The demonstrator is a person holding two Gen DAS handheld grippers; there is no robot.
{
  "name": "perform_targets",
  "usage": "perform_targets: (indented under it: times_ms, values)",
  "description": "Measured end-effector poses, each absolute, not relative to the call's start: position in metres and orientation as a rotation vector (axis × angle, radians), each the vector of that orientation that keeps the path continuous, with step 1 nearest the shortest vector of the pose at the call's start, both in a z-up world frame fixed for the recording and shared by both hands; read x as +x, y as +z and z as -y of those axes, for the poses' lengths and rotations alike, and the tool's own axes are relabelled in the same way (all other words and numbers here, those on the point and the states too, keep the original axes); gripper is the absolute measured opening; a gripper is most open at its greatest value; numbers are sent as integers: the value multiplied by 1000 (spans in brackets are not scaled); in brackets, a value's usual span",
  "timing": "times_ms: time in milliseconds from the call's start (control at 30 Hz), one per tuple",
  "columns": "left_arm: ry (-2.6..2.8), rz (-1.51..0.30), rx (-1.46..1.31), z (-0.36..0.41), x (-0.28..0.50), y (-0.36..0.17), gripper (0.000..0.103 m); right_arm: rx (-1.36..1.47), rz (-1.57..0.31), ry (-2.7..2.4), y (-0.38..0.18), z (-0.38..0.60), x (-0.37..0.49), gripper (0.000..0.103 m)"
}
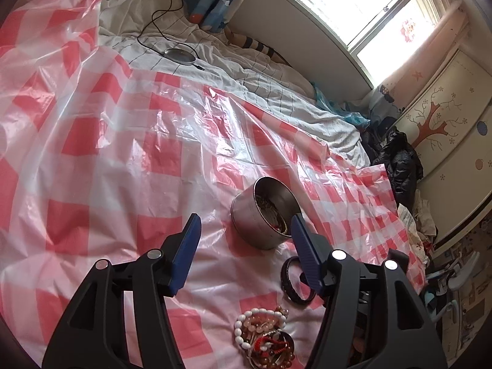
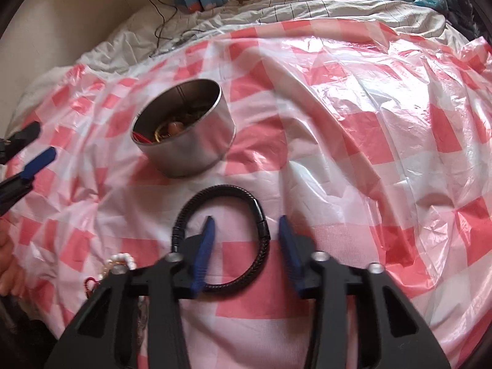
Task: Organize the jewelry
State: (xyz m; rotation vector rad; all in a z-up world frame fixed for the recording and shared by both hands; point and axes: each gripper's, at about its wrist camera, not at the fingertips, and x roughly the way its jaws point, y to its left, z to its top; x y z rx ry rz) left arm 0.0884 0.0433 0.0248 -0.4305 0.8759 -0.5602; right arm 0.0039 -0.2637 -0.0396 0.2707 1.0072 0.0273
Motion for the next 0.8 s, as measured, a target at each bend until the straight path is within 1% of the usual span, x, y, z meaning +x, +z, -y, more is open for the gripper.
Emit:
perform_targets:
  times_ms: [33, 167, 233, 300, 400, 633, 733, 800]
  values:
    - [-563, -875, -433, -44, 87, 25, 59, 256, -1011, 24, -41, 262, 4, 10]
    - [-561, -879, -434, -45, 88, 24, 60, 241, -977, 23, -33, 261, -3, 10]
    - [-556, -886, -446, -46, 90, 21, 60, 291, -929, 34, -24, 268, -9, 10]
    - [-551, -893, -456, -47, 92, 19, 60, 350, -836, 67, -7, 276, -19, 10]
    - [-542, -899, -464, -48, 96, 16, 60, 374, -772, 70, 10, 278, -16, 10]
    - [-553, -908, -433, -36, 99, 16, 60, 262, -817, 73, 20, 250, 53, 10]
    - [-555, -906, -410, -32, 100, 17, 61, 212, -848, 64, 15, 235, 78, 10]
    - [-558, -909, -404, -30, 101, 17, 61, 196, -907, 52, 3, 230, 94, 11]
